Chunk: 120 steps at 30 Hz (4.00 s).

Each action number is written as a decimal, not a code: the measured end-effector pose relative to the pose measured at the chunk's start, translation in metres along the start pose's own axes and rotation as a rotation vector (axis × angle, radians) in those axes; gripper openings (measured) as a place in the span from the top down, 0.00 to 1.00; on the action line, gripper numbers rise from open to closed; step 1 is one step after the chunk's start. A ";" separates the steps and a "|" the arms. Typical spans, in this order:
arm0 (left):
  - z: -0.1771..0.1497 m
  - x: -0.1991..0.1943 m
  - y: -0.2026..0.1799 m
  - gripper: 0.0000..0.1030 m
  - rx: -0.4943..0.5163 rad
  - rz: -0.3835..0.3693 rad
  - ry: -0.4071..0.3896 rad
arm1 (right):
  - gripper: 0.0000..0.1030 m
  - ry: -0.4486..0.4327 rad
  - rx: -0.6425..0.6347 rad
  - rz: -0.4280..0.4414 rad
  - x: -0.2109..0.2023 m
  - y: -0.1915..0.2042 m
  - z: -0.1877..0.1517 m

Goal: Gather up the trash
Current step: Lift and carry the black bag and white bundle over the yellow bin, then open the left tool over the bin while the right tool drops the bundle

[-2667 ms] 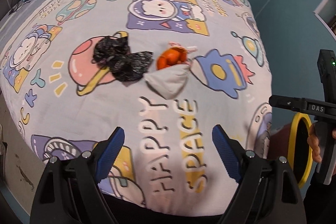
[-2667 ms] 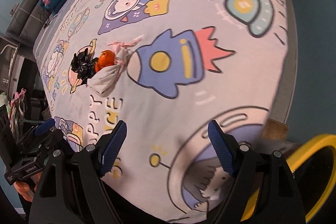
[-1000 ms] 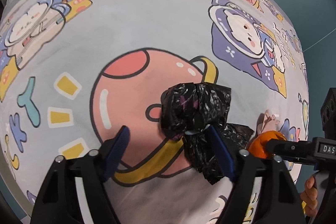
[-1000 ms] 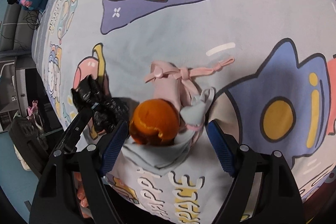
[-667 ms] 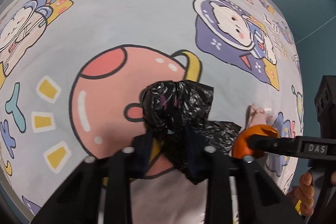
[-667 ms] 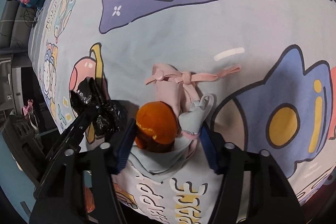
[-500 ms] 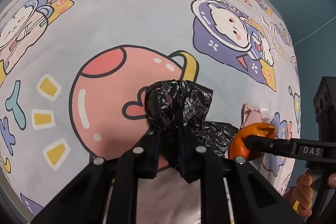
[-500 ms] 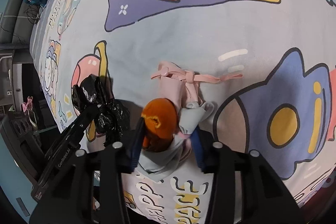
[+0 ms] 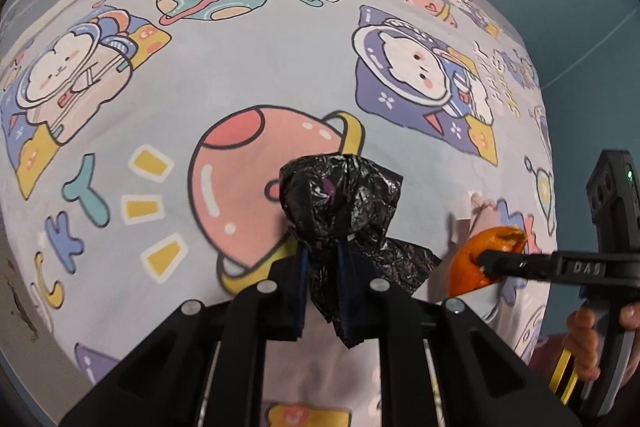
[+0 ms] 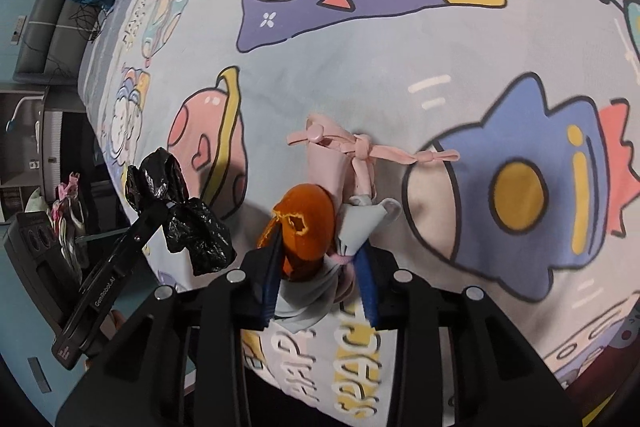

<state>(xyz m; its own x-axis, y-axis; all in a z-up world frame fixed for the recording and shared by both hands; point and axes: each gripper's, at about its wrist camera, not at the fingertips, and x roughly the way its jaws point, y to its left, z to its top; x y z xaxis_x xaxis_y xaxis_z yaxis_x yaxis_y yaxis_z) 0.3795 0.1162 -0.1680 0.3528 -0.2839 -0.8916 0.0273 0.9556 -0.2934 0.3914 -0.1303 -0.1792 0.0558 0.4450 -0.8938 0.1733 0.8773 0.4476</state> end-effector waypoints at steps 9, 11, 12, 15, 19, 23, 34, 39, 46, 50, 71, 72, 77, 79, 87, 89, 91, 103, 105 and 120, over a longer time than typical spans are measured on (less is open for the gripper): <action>-0.046 -0.038 -0.001 0.89 0.071 0.012 0.003 | 0.69 -0.015 -0.046 0.016 -0.029 -0.011 -0.048; -0.057 -0.045 0.001 0.89 0.075 0.001 0.014 | 0.69 -0.016 -0.050 0.024 -0.036 -0.018 -0.060; -0.064 -0.050 0.001 0.89 0.079 -0.001 0.015 | 0.70 -0.015 -0.050 0.028 -0.038 -0.021 -0.066; -0.082 -0.063 0.004 0.89 0.088 -0.010 0.021 | 0.69 -0.016 -0.049 0.031 -0.046 -0.033 -0.086; -0.104 -0.074 0.001 0.89 0.105 -0.021 0.034 | 0.69 -0.019 -0.049 0.035 -0.055 -0.047 -0.110; -0.125 -0.083 -0.011 0.89 0.132 -0.041 0.041 | 0.69 -0.031 -0.042 0.040 -0.066 -0.062 -0.131; -0.168 -0.096 -0.063 0.89 0.247 -0.089 0.076 | 0.69 -0.073 0.014 0.028 -0.101 -0.107 -0.176; -0.176 -0.104 -0.092 0.89 0.313 -0.108 0.077 | 0.69 -0.112 0.054 0.025 -0.120 -0.130 -0.191; -0.187 -0.109 -0.148 0.89 0.420 -0.139 0.068 | 0.69 -0.177 0.124 0.026 -0.148 -0.167 -0.212; -0.194 -0.111 -0.186 0.88 0.499 -0.161 0.071 | 0.69 -0.217 0.155 0.014 -0.164 -0.186 -0.224; -0.235 -0.118 -0.324 0.88 0.760 -0.245 0.061 | 0.69 -0.408 0.329 -0.062 -0.217 -0.280 -0.279; -0.237 -0.118 -0.329 0.88 0.771 -0.247 0.060 | 0.69 -0.411 0.333 -0.066 -0.218 -0.283 -0.280; -0.243 -0.115 -0.349 0.88 0.802 -0.269 0.067 | 0.69 -0.460 0.355 -0.134 -0.235 -0.294 -0.288; -0.245 -0.115 -0.356 0.88 0.815 -0.273 0.068 | 0.69 -0.474 0.360 -0.150 -0.240 -0.298 -0.290; -0.251 -0.113 -0.385 0.88 0.858 -0.301 0.064 | 0.68 -0.494 0.368 -0.188 -0.249 -0.307 -0.293; -0.252 -0.110 -0.391 0.88 0.862 -0.311 0.070 | 0.68 -0.490 0.372 -0.204 -0.248 -0.311 -0.292; -0.254 -0.107 -0.396 0.88 0.867 -0.312 0.071 | 0.68 -0.489 0.374 -0.226 -0.248 -0.314 -0.291; -0.270 -0.063 -0.415 0.88 0.863 -0.328 0.139 | 0.66 -0.421 0.383 -0.238 -0.228 -0.333 -0.284; -0.271 -0.055 -0.415 0.88 0.857 -0.321 0.158 | 0.66 -0.419 0.388 -0.246 -0.226 -0.336 -0.283; -0.269 -0.051 -0.411 0.53 0.804 -0.345 0.158 | 0.56 -0.446 0.456 -0.249 -0.234 -0.357 -0.288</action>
<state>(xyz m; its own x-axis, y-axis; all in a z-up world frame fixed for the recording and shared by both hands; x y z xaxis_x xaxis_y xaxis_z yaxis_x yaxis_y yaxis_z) 0.0990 -0.2834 -0.0948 0.0724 -0.5169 -0.8530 0.7776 0.5648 -0.2763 0.0334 -0.4962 -0.1215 0.3437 0.0369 -0.9384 0.6247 0.7371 0.2577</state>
